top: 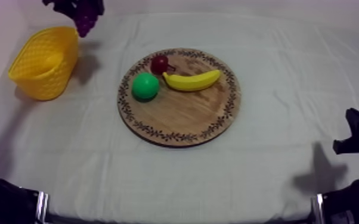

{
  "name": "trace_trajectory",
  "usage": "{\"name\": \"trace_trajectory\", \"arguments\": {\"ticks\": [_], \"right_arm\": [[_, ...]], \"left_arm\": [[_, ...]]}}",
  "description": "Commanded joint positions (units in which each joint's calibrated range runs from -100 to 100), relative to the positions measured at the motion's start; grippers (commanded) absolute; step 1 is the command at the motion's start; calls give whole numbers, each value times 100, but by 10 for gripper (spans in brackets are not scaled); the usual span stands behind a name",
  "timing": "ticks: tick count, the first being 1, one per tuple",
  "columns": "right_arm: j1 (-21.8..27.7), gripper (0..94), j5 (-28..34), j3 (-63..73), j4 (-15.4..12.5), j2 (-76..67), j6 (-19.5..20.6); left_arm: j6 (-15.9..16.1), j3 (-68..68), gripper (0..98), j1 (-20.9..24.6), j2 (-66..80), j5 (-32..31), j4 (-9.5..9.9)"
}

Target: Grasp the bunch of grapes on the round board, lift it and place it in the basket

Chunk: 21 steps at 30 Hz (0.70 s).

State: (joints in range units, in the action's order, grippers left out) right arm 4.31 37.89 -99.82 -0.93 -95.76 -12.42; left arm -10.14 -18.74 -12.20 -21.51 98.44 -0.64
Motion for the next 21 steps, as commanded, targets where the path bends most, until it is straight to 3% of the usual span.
{"name": "trace_trajectory", "arguments": {"ticks": [1,11,21], "right_arm": [[-2,3,2,4,-2,0,-1],[-2,3,2,4,-2,0,-1],[-2,3,2,4,-2,0,-1]], "left_arm": [[61,-18,551,287,-10,6,15],[278,-88,553,949,-29,59,77],[384,-107,555,1285,-51,95,113]]}}
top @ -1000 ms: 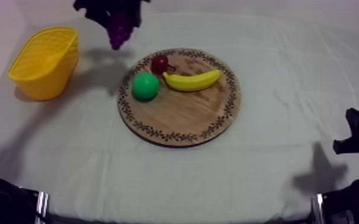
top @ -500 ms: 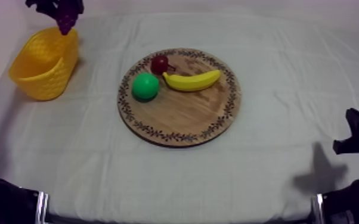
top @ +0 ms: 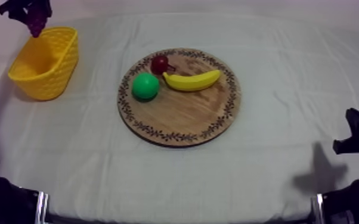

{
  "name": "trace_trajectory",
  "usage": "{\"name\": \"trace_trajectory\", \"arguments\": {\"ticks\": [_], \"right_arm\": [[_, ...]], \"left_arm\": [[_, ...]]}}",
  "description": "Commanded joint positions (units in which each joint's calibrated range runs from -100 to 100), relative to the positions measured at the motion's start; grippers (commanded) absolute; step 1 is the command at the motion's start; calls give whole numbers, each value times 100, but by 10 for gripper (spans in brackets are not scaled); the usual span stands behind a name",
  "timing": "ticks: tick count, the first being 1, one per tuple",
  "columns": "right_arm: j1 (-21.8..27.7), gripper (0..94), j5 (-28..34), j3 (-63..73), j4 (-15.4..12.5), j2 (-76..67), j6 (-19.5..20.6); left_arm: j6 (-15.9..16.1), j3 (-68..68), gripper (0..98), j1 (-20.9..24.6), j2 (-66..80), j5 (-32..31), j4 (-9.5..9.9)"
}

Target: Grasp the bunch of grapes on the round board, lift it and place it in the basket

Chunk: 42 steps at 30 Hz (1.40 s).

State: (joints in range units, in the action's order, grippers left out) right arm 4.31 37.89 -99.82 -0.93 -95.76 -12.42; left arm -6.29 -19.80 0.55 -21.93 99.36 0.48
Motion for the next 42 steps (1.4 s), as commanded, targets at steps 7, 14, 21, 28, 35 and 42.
{"name": "trace_trajectory", "arguments": {"ticks": [7,14,21,28,35,42], "right_arm": [[-2,3,2,4,-2,0,-1],[-2,3,2,4,-2,0,-1],[-2,3,2,4,-2,0,-1],[-2,3,2,4,-2,0,-1],[-2,3,2,4,-2,0,-1],[-2,3,2,4,-2,0,-1]], "left_arm": [[15,4,557,59,-159,3,3],[12,82,563,64,-426,-60,29],[-4,190,569,75,-786,-210,41],[-27,268,578,127,-1104,-328,30],[-19,337,669,153,-1301,-405,10],[-51,370,879,149,-1394,-429,-24]]}}
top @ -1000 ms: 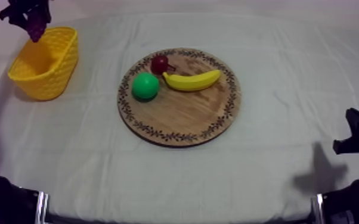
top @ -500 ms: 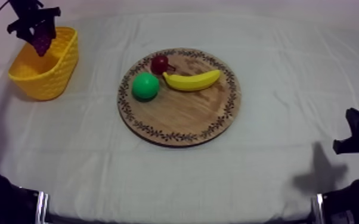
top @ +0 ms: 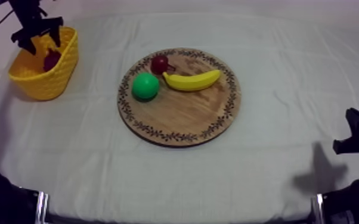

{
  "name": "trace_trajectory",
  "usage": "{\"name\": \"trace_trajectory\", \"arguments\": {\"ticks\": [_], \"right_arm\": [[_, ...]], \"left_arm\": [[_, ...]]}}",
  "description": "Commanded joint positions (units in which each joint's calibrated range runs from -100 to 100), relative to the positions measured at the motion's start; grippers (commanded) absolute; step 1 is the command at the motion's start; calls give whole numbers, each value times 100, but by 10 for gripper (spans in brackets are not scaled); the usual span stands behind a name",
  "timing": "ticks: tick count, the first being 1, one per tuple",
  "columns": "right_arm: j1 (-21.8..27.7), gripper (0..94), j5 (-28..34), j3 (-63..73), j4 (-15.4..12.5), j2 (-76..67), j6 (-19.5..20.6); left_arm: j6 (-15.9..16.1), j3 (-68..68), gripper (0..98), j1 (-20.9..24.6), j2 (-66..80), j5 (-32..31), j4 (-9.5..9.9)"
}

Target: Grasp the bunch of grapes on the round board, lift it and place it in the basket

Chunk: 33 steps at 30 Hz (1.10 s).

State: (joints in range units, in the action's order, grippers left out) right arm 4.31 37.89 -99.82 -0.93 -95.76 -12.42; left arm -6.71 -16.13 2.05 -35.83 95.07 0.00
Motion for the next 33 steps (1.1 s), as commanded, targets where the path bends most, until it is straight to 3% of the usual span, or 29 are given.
{"name": "trace_trajectory", "arguments": {"ticks": [1,7,13,26,33], "right_arm": [[-2,3,2,4,-2,0,-1],[-2,3,2,4,-2,0,-1],[-2,3,2,4,-2,0,-1],[-2,3,2,4,-2,0,-1],[-2,3,2,4,-2,0,-1]], "left_arm": [[-23,7,898,2,-4,-3,19],[-63,101,941,12,132,-28,2],[-74,364,917,-25,643,-32,32],[14,1604,584,-120,2658,-450,72],[234,2891,392,18,3742,-1137,-119]]}}
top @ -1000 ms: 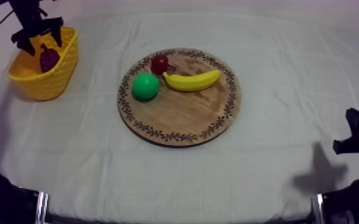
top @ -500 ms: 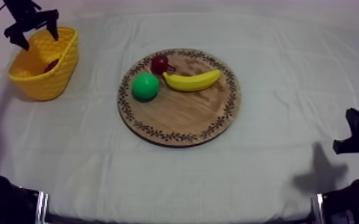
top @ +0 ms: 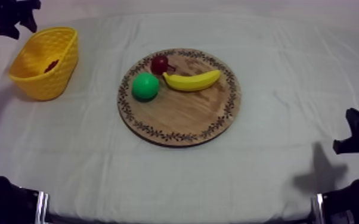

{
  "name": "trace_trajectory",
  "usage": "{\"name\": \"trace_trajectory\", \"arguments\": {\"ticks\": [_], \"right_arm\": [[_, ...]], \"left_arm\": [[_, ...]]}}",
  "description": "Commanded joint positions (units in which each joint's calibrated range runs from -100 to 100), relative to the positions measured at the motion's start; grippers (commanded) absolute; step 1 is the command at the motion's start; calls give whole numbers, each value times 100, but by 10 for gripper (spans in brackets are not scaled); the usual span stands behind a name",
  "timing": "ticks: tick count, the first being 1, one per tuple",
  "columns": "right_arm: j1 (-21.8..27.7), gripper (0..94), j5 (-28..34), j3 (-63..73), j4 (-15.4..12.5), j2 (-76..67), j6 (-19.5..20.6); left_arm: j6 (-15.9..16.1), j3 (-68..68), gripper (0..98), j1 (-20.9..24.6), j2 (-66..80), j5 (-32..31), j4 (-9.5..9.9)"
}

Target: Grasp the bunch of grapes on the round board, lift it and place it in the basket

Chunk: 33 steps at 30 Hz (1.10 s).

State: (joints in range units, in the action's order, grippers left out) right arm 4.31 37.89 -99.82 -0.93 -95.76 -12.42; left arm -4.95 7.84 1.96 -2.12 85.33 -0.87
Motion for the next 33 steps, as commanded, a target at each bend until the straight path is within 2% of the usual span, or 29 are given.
{"name": "trace_trajectory", "arguments": {"ticks": [1,10,12,16,21,26,33], "right_arm": [[-2,3,2,4,-2,0,-1],[-2,3,2,4,-2,0,-1],[-2,3,2,4,-2,0,-1],[-2,3,2,4,-2,0,-1],[-2,3,2,4,-2,0,-1],[-2,3,2,4,-2,0,-1],[-2,3,2,4,-2,0,-1]], "left_arm": [[92,690,356,54,531,-269,-59],[265,2553,74,184,2001,-1420,-154],[273,2958,37,176,2318,-1750,-157],[223,3706,10,134,3048,-2352,-160],[355,4533,2,-10,4266,-2918,-174],[281,5324,0,-76,5488,-3350,-167],[846,6627,0,-175,7042,-3915,-361]]}}
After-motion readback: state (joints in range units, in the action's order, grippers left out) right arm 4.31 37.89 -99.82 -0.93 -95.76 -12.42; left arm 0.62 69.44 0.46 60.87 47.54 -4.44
